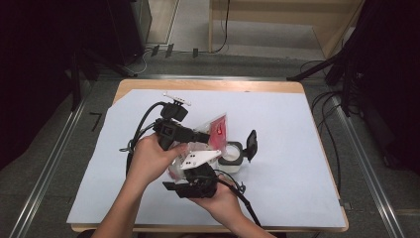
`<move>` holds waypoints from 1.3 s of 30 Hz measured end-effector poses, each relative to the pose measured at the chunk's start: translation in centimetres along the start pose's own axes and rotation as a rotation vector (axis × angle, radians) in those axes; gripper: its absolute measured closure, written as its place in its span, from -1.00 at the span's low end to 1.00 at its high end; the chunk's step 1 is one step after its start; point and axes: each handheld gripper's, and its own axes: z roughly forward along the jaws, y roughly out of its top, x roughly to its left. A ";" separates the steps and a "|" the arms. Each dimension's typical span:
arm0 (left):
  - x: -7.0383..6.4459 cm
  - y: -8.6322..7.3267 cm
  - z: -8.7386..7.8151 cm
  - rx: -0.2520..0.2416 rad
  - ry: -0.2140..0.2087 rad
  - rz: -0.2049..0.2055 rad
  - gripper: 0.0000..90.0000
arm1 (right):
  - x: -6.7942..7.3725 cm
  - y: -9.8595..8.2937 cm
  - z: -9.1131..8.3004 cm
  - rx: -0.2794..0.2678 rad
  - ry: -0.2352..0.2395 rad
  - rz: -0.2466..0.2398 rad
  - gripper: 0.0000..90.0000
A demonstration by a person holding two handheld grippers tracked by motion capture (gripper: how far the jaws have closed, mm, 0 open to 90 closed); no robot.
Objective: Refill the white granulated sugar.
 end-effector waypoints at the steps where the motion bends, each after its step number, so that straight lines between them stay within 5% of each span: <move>1: 0.0 0.0 0.0 -0.001 0.000 0.000 0.68 | 0.0 0.0 0.0 0.000 0.000 0.000 0.41; 39: 0.3 0.0 0.0 -0.001 -0.012 -0.015 0.69 | 0.1 0.1 -0.1 0.006 0.002 0.000 0.41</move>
